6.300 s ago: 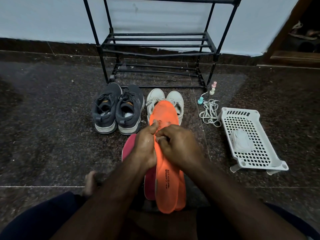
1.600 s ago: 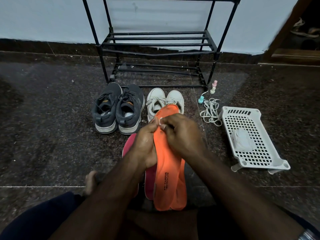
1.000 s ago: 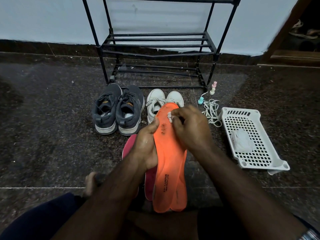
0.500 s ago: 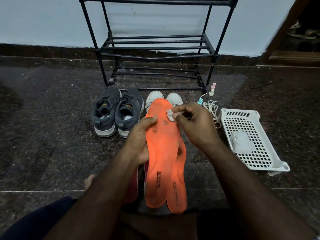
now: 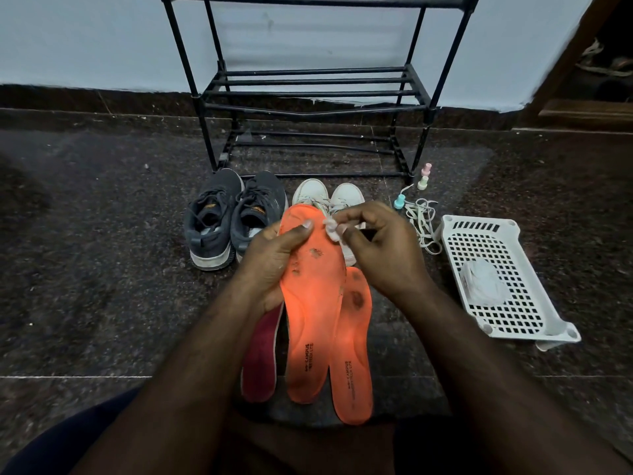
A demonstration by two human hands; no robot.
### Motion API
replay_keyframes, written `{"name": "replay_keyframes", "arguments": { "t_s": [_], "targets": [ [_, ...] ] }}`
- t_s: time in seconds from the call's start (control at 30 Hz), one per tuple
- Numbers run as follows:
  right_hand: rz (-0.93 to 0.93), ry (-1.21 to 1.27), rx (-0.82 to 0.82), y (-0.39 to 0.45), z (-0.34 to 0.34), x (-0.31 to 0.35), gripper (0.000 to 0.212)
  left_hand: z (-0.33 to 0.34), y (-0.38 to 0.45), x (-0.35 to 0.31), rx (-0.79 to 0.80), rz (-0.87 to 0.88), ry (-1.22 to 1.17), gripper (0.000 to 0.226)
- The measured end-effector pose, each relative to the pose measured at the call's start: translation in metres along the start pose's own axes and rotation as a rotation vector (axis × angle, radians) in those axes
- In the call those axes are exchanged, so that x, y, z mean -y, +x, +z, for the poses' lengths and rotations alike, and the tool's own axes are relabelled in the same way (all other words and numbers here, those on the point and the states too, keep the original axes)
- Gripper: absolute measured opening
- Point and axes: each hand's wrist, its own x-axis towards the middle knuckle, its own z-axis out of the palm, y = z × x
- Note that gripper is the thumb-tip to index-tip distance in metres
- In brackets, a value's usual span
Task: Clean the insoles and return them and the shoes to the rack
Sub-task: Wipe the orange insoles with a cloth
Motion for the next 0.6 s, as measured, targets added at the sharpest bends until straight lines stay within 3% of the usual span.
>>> {"name": "replay_keyframes", "arguments": {
  "t_s": [0.1, 0.2, 0.3, 0.4, 0.6],
  "targets": [
    [-0.137, -0.105, -0.117, 0.005, 0.001, 0.007, 0.013, 0.004, 0.000, 0.005, -0.013, 0.027, 0.013, 0.035],
    [-0.260, -0.244, -0.048, 0.005, 0.014, 0.008, 0.015, 0.011, -0.003, 0.010, -0.003, 0.053, 0.034, 0.025],
    [-0.212, -0.399, 0.020, 0.002, 0.021, 0.001, 0.021, 0.012, -0.004, 0.010, -0.014, 0.067, 0.033, 0.019],
    [-0.176, -0.444, 0.049, -0.006, 0.018, -0.004, 0.017, 0.010, -0.001, 0.009, -0.054, 0.076, 0.010, 0.029],
    [-0.184, -0.352, -0.037, 0.001, 0.018, 0.003, 0.013, 0.013, -0.004, 0.012, -0.032, 0.062, 0.020, 0.014]
  ]
}}
